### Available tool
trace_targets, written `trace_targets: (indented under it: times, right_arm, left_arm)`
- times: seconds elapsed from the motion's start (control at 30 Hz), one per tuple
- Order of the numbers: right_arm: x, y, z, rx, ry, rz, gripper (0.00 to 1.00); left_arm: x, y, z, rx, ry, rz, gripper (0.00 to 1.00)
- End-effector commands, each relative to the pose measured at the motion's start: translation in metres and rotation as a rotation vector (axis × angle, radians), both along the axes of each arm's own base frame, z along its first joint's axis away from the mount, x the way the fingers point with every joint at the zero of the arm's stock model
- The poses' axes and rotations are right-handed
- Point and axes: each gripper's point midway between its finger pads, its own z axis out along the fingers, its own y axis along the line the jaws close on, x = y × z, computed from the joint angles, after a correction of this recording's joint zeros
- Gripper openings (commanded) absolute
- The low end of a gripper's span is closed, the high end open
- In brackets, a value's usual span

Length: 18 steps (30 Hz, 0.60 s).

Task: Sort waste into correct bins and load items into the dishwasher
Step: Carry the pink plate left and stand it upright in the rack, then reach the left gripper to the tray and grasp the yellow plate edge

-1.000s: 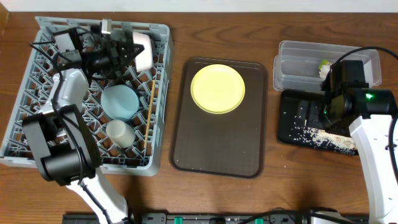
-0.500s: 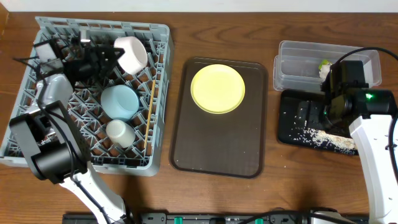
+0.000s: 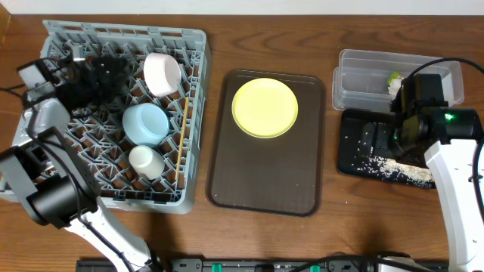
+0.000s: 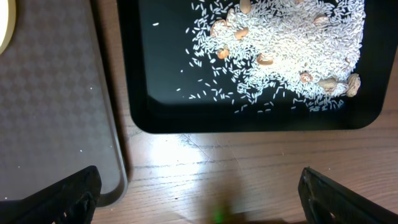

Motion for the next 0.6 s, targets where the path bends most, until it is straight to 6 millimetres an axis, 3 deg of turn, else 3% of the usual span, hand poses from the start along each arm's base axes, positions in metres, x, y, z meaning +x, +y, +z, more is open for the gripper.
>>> trace_targets:
  times: [0.0, 0.13, 0.27, 0.4, 0.57]
  right_arm:
    - [0.0, -0.003, 0.006, -0.005, -0.019, -0.02, 0.99]
    - [0.0, -0.003, 0.006, -0.004, -0.02, -0.02, 0.99]
    - [0.0, -0.003, 0.006, -0.004, -0.02, -0.02, 0.99]
    - [0.0, -0.003, 0.006, -0.004, -0.019, -0.02, 0.99]
    - [-0.001, -0.005, 0.006, -0.003, -0.018, -0.091, 0.99]
  left_arm:
    - [-0.007, 0.015, 0.033, 0.042, -0.058, 0.04, 0.85]
    - [-0.016, 0.015, 0.062, 0.12, -0.064, 0.086, 0.86]
    - [-0.031, 0.003, 0.073, 0.316, 0.007, 0.142, 0.86]
    - [-0.056, -0.027, 0.075, 0.548, 0.116, 0.142, 0.87]
    - [-0.077, -0.084, 0.077, 0.784, 0.179, 0.074, 0.91]
